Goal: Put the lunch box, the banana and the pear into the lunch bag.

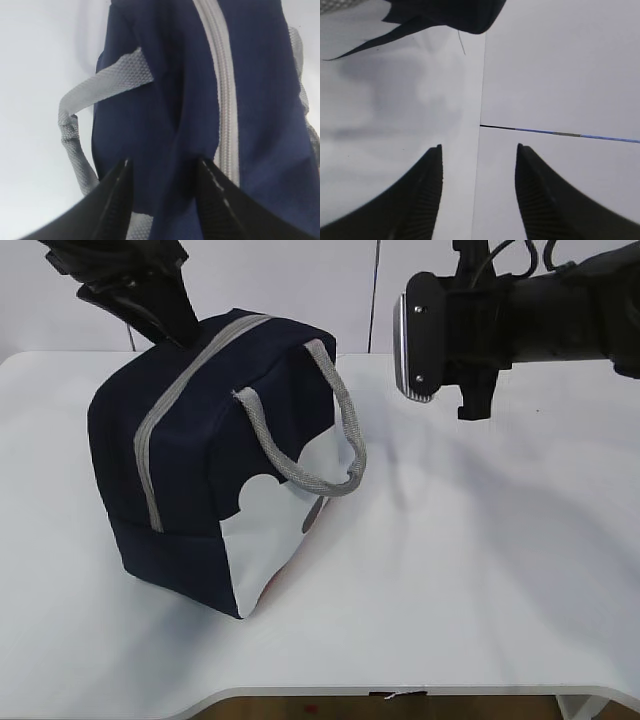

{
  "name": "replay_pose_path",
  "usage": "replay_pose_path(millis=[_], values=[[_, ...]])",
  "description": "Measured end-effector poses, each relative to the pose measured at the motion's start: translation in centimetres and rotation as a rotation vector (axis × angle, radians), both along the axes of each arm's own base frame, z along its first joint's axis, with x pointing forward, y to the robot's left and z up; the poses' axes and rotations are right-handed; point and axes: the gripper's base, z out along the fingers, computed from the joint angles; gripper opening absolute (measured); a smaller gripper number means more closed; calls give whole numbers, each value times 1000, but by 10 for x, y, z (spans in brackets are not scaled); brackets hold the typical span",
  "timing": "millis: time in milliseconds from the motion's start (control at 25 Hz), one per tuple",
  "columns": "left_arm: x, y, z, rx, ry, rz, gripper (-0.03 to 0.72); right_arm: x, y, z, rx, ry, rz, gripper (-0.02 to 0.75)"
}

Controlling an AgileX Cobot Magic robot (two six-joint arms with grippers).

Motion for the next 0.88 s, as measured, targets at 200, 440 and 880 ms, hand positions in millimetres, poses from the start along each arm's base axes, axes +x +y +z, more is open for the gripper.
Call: replay_pose_path(millis=[200,440,880], values=[[0,0,0,0,0,0,312,-2,-1,-3,-53,-10,24,386],[0,0,0,0,0,0,312,-10,-3,-19,-29,53,-8,386],[0,0,0,-7,11,23,311,-36,34,-1,375,169,-115,386]])
